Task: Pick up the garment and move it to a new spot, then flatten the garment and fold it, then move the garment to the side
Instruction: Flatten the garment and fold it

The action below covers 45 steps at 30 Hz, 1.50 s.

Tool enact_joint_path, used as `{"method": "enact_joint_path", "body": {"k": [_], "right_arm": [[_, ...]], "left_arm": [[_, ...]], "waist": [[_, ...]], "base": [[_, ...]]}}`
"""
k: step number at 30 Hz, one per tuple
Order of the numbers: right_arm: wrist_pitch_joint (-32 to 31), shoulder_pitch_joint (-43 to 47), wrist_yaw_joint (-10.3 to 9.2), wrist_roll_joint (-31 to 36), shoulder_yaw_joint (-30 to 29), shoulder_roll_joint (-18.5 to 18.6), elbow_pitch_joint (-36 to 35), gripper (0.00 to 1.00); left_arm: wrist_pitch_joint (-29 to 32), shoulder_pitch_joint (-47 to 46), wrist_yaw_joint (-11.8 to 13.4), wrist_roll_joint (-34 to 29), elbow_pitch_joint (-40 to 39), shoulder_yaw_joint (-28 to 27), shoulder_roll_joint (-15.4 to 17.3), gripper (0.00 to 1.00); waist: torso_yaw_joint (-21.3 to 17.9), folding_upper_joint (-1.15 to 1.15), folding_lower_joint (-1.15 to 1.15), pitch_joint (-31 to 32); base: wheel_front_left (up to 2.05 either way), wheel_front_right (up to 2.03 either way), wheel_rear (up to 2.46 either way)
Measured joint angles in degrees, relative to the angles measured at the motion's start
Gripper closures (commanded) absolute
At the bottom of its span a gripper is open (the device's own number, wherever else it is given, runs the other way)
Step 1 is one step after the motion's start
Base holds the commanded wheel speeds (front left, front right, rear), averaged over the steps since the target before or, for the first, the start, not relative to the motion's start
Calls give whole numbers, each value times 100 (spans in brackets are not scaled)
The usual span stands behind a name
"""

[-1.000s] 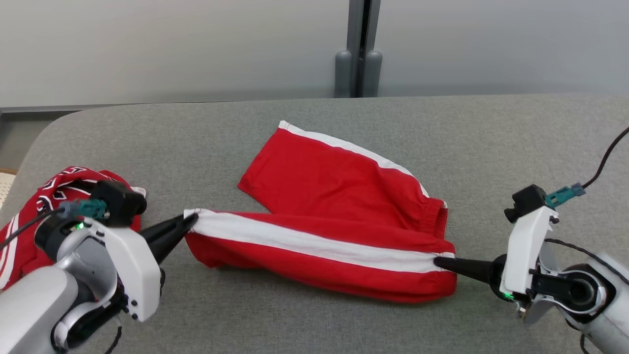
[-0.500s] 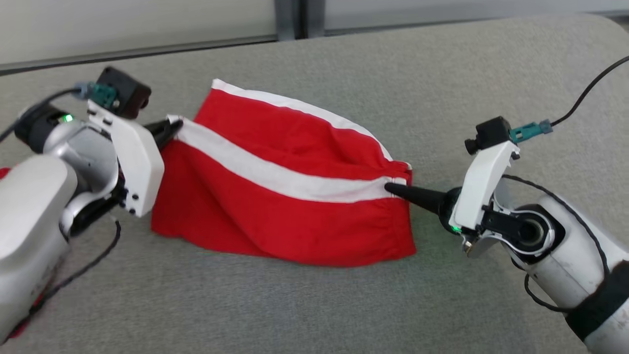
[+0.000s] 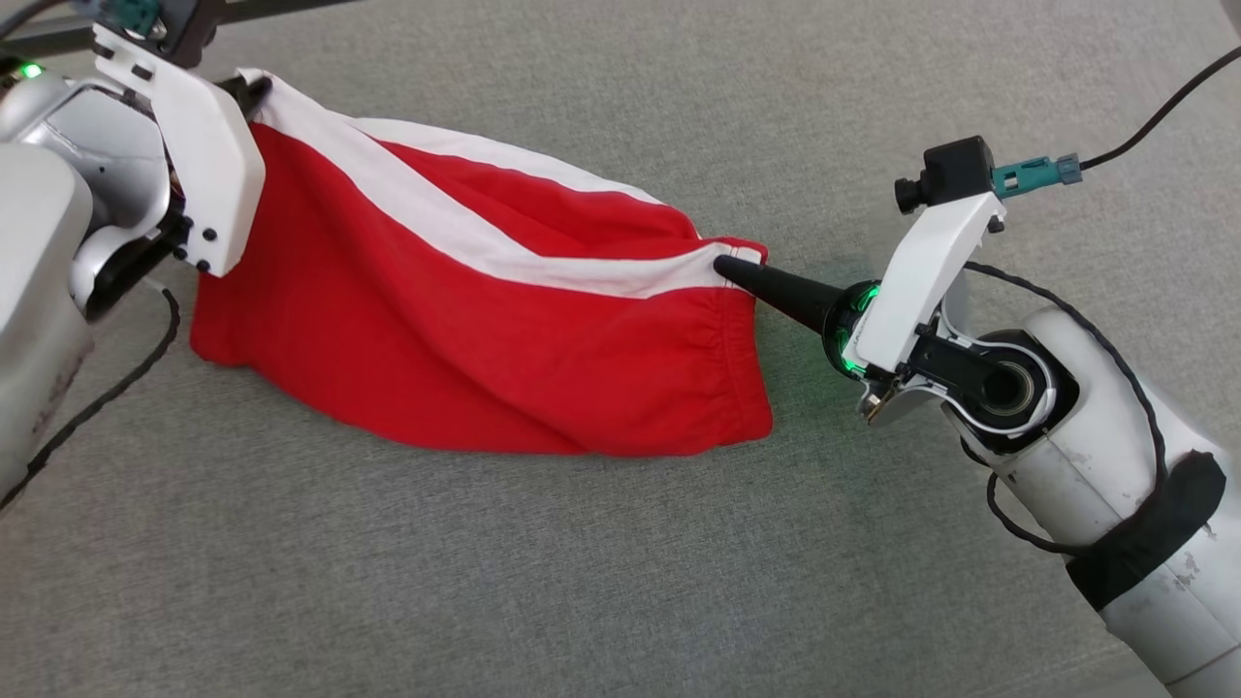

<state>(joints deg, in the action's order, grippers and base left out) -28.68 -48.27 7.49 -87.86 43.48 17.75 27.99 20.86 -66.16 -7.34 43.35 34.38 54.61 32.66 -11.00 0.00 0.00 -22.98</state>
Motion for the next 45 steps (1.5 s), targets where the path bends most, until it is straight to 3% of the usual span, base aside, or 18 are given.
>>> {"method": "enact_joint_path", "body": {"k": [12, 22, 23, 24, 25, 26, 33, 42, 45], "right_arm": [[247, -50, 0, -4, -146, -46, -208, 100], [433, -62, 0, 70, -222, -58, -302, 100], [450, -75, 0, 70, -230, -55, -298, 100], [452, -92, -1, 73, -232, -52, -289, 96], [475, -103, 0, 94, -229, -51, -261, 64], [525, -108, 0, 142, -225, -49, -193, 0], [694, -111, 0, 318, -209, -29, 170, 0], [578, -133, -1, 655, -75, 313, 497, 0], [896, -189, -1, 998, -85, 547, 411, 0]], "left_arm": [[-342, -509, -8, -144, 1187, 324, -205, 100], [-681, -698, -8, -15, 1610, 579, -444, 100], [-738, -733, -8, -2, 1651, 575, -467, 94], [-770, -760, -8, 3, 1696, 583, -490, 85], [-809, -770, -8, 3, 1737, 604, -517, 24], [-847, -770, -8, 3, 1783, 633, -547, 0], [-1182, -688, -8, 60, 2083, 714, -691, 0], [-1418, -394, -8, 237, 2141, 931, -828, 0], [-1656, -341, -8, 296, 2169, 926, -837, 0]], "waist": [[-244, 0, 0, -347], [-203, 0, 0, -463], [-191, 0, 0, -470], [-179, 0, 0, -477], [-166, 0, 0, -482], [-154, 0, 0, -485], [-49, 0, 0, -383], [125, 0, 0, -20], [209, 0, 0, 150]], "base": [[0, 0, 0], [0, 0, 0], [0, 0, 0], [0, 0, 0], [0, 0, 0], [0, 0, 0], [0, 0, 0], [0, 0, 0], [0, 0, 0]]}}
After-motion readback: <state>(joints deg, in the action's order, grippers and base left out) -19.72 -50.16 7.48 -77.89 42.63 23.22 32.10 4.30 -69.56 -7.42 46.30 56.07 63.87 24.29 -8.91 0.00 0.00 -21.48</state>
